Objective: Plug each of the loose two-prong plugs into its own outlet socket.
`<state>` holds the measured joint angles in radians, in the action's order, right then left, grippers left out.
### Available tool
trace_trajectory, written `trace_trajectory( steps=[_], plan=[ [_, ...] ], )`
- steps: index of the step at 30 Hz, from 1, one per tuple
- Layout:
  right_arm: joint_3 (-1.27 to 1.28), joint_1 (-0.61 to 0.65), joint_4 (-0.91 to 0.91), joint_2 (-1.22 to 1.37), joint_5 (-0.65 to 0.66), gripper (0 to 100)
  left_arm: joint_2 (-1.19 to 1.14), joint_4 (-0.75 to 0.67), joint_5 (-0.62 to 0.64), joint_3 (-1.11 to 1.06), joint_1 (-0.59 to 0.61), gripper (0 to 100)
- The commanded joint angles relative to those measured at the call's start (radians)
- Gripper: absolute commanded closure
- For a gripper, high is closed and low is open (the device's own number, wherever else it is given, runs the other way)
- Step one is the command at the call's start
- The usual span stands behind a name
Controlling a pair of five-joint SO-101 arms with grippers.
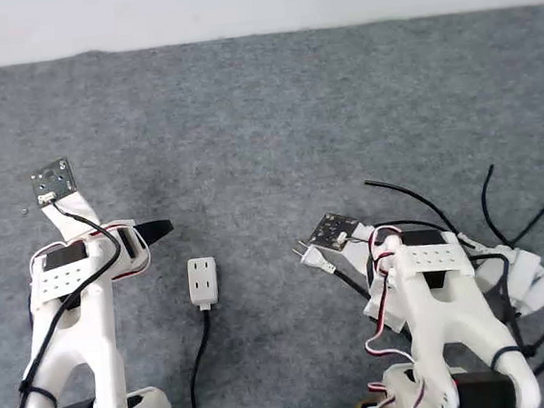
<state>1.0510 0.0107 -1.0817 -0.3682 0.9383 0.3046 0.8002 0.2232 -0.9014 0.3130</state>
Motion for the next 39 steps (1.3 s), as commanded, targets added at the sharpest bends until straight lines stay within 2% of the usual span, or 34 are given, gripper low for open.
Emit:
trace_trajectory(
  steps=[1, 8, 16, 25, 29, 33, 39],
  plan=[
    [0.005, -0.01, -0.001, -0.016, -0.009, 98.0, 0.005, -0.02, -0.006, 0.007, -0.005, 58],
    [-0.041, -0.01, -0.061, -0.031, -0.018, 99.0, 0.005, -0.02, -0.006, 0.007, -0.006, 58],
    [-0.456, -0.012, -0.455, -0.104, -0.114, 99.1, 0.005, -0.02, -0.006, 0.007, -0.006, 58],
    [-0.884, -0.01, -0.704, -0.108, -0.193, 99.1, 0.005, -0.02, -0.006, 0.007, -0.006, 58],
    [-0.962, -0.002, -0.713, -0.107, -0.195, 99.1, 0.005, -0.02, -0.006, 0.007, -0.006, 58],
    [-0.965, 0.074, -0.713, -0.087, -0.219, 99.1, 0.005, -0.02, -0.006, 0.007, -0.006, 58],
    [-1.06, 0.15, -0.716, 0.093, -0.256, 99.1, 0.005, -0.02, -0.006, 0.007, -0.006, 58]
  ],
)
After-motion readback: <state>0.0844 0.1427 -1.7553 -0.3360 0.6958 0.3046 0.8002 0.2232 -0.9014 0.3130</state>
